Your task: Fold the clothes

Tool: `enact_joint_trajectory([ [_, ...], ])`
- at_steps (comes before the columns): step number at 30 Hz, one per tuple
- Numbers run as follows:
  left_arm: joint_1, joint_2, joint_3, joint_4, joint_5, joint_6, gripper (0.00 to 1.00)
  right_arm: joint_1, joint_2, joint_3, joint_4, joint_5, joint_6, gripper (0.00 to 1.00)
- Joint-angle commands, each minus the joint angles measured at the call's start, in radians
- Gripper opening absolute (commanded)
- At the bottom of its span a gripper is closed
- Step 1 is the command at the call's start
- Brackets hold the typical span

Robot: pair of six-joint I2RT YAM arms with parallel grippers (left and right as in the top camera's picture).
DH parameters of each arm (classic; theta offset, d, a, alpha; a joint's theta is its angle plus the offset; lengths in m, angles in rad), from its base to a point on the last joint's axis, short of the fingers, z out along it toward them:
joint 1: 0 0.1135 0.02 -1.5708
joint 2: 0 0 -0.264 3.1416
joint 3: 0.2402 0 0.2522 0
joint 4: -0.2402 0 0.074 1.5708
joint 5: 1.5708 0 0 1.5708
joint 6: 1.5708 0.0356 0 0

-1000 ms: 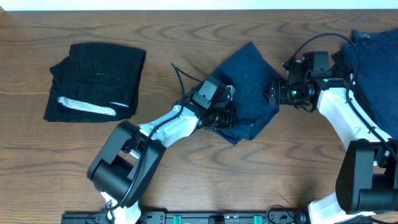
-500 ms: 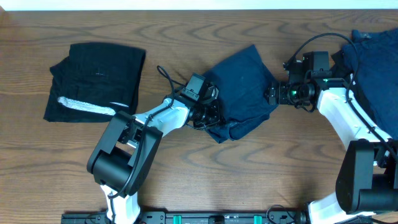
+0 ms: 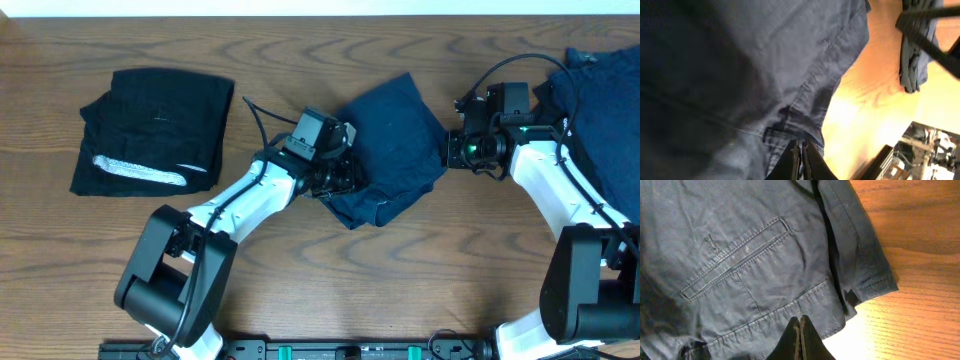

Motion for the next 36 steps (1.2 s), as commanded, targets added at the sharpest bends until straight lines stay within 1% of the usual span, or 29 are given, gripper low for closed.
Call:
enact_joint_trajectory([
  [1, -0.041, 0.029, 0.009, -0.002, 0.020, 0.049, 0.06, -0.007, -0.003, 0.006, 0.018, -0.006, 0.011, 0.01],
  [3, -0.058, 0.042, 0.009, 0.012, 0.020, 0.069, 0.06, -0.007, 0.011, 0.006, 0.040, -0.003, 0.011, 0.01],
  [13, -0.059, 0.087, 0.002, 0.010, 0.019, 0.077, 0.06, -0.006, 0.169, 0.006, 0.092, -0.018, 0.011, 0.01],
  [17, -0.059, 0.140, -0.002, -0.019, 0.019, 0.079, 0.06, -0.006, 0.182, 0.006, 0.092, -0.015, 0.011, 0.01],
  [21, -0.047, 0.177, -0.002, -0.011, 0.030, 0.042, 0.06, -0.006, 0.182, 0.006, 0.097, -0.003, 0.011, 0.01],
  [26, -0.021, 0.149, 0.003, -0.012, 0.057, 0.059, 0.06, -0.007, 0.172, 0.009, 0.097, -0.017, 0.011, 0.01],
  [29, -0.002, 0.068, 0.014, -0.010, 0.055, 0.085, 0.06, -0.007, 0.141, 0.036, 0.110, -0.078, 0.011, 0.01],
  [32, 0.025, -0.034, 0.028, -0.008, -0.010, 0.111, 0.06, -0.007, 0.114, 0.091, 0.117, -0.139, 0.011, 0.01],
  [36, 0.069, -0.136, 0.028, -0.016, -0.238, 0.111, 0.08, -0.006, 0.109, 0.173, 0.162, -0.201, 0.060, 0.02],
])
